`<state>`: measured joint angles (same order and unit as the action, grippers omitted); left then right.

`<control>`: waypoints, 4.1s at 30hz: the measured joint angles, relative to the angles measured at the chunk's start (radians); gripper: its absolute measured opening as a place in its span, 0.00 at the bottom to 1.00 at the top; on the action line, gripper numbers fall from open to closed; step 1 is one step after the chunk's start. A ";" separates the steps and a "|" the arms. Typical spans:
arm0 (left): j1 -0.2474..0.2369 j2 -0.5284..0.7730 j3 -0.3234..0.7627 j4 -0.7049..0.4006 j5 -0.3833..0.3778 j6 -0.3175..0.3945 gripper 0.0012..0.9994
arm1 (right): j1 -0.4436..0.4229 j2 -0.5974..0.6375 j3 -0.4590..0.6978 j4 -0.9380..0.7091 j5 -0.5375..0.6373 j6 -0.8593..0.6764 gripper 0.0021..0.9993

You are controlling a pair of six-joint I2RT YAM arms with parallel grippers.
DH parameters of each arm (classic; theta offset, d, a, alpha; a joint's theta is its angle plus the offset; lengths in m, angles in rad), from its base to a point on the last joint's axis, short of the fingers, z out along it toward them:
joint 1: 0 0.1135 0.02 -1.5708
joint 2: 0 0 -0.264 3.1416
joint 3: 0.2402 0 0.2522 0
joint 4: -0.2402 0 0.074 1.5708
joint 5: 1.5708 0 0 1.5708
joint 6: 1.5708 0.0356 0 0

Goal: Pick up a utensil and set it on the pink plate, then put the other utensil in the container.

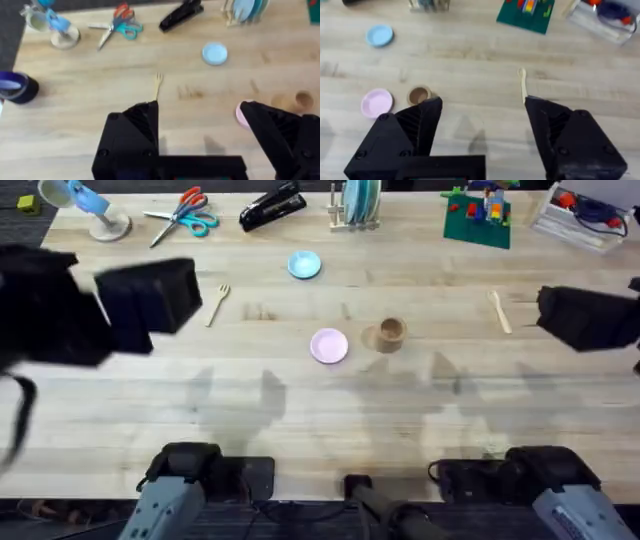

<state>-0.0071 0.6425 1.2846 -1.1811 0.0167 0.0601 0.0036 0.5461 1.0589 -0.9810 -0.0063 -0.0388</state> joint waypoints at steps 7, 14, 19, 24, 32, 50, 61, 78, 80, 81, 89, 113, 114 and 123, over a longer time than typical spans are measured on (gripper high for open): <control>0.000 0.311 0.226 -0.178 0.003 0.052 1.00 | 0.000 0.237 0.202 -0.163 0.000 -0.014 0.99; 0.000 0.552 0.307 -0.269 0.004 0.089 0.99 | 0.000 0.380 0.301 -0.233 0.003 -0.014 1.00; 0.000 0.659 0.308 -0.281 -0.016 0.109 0.99 | 0.000 0.411 0.302 -0.238 0.003 -0.014 1.00; 0.000 0.733 0.308 -0.282 -0.037 0.120 0.99 | 0.000 0.412 0.302 -0.239 0.003 -0.014 1.00; 0.035 0.833 0.308 -0.235 -0.043 0.173 0.99 | 0.000 0.411 0.302 -0.240 0.003 -0.014 0.99; 0.137 1.096 0.141 0.090 -0.028 0.273 0.99 | 0.000 0.411 0.302 -0.253 0.003 -0.014 1.00; 0.137 1.261 0.139 0.181 0.002 0.281 0.99 | 0.000 0.411 0.302 -0.253 0.003 -0.014 1.00; 0.146 1.296 0.089 0.262 0.017 0.277 1.00 | 0.000 0.411 0.302 -0.253 0.003 -0.014 1.00; 0.148 1.287 0.074 0.278 0.021 0.277 1.00 | 0.000 0.411 0.302 -0.253 0.003 -0.014 1.00; 0.148 1.282 0.067 0.284 0.022 0.277 1.00 | 0.000 0.411 0.302 -0.253 0.003 -0.014 1.00; 0.149 1.275 0.057 0.292 0.024 0.274 0.98 | 0.000 0.411 0.302 -0.253 0.003 -0.014 1.00; 0.145 1.275 0.069 0.228 0.033 0.225 0.04 | 0.000 0.411 0.302 -0.254 0.003 -0.014 1.00; 0.144 1.275 0.071 0.210 0.031 0.218 0.04 | 0.000 0.411 0.302 -0.253 0.003 -0.014 1.00; 0.067 1.266 0.160 0.111 0.024 0.190 0.04 | 0.000 0.412 0.302 -0.253 0.003 -0.014 1.00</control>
<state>0.0597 1.9083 1.4445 -1.0706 0.0406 0.2504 0.0036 0.9577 1.3609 -1.2343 -0.0036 -0.0528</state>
